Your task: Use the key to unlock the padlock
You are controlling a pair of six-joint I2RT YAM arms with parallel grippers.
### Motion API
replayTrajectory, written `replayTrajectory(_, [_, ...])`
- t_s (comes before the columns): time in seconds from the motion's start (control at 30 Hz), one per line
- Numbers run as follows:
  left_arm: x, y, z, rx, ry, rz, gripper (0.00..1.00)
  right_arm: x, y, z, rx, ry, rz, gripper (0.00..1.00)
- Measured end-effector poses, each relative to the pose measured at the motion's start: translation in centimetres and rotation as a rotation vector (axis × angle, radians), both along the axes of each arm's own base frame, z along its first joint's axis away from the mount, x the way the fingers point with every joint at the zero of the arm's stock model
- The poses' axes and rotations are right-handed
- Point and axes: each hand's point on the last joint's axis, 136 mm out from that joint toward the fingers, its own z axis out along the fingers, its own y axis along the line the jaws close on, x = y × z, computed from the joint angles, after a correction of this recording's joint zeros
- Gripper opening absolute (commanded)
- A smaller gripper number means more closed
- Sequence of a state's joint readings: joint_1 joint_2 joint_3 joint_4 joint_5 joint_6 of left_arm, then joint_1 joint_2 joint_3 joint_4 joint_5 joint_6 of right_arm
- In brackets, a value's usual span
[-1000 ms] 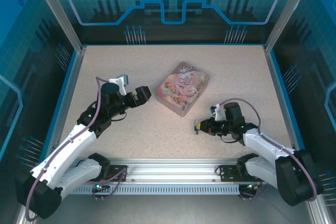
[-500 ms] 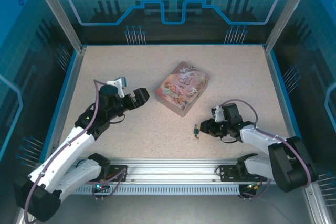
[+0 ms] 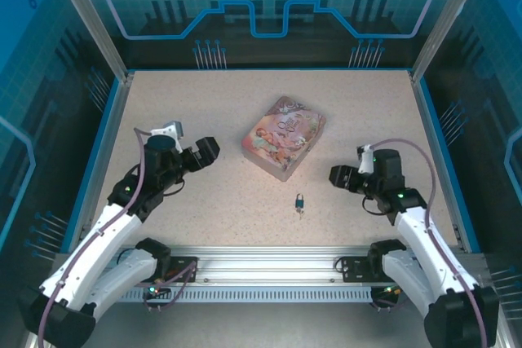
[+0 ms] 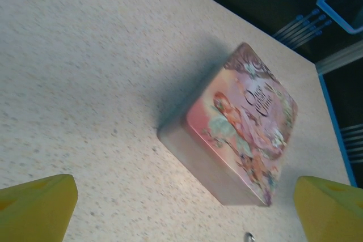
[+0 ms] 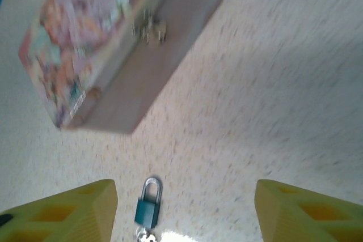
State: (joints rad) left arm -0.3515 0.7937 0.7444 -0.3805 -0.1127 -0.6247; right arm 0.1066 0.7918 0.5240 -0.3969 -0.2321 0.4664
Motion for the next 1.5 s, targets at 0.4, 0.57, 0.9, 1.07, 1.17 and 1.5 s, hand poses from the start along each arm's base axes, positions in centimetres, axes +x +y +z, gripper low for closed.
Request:
replayTrajectory(0.4, [1.5, 8.1, -2.5, 0.351, -0.138, 0.258, 0.99, 4.8, -6.4, 1.8, -0.25, -0.179, -0.134, 1.0])
replayTrajectory(0.57, [2.3, 10.9, -7.2, 0.49, -0.08, 0.293, 0.99, 7.0, -7.5, -1.7, -0.313, -0.196, -0.148, 1.0])
replayTrajectory(0.9, [5.4, 13.3, -12.3, 0.542, -0.068, 0.251, 0.99, 10.6, -8.2, -4.0, -0.375, -0.362, -0.162, 1.0])
replayTrajectory(1.07, [6.9, 11.7, -13.7, 0.547, -0.122, 0.143, 0.99, 11.8, -8.1, -3.7, -0.401, -0.452, -0.15, 1.0])
replayTrajectory(1.17, [7.7, 10.7, -13.5, 0.545, -0.158, 0.081, 0.99, 12.0, -7.6, -4.9, -0.412, -0.454, -0.127, 1.0])
replayTrajectory(1.5, [10.2, 8.1, -11.7, 0.511, -0.232, -0.059, 0.99, 14.4, -5.2, -3.7, -0.476, -0.481, -0.036, 1.0])
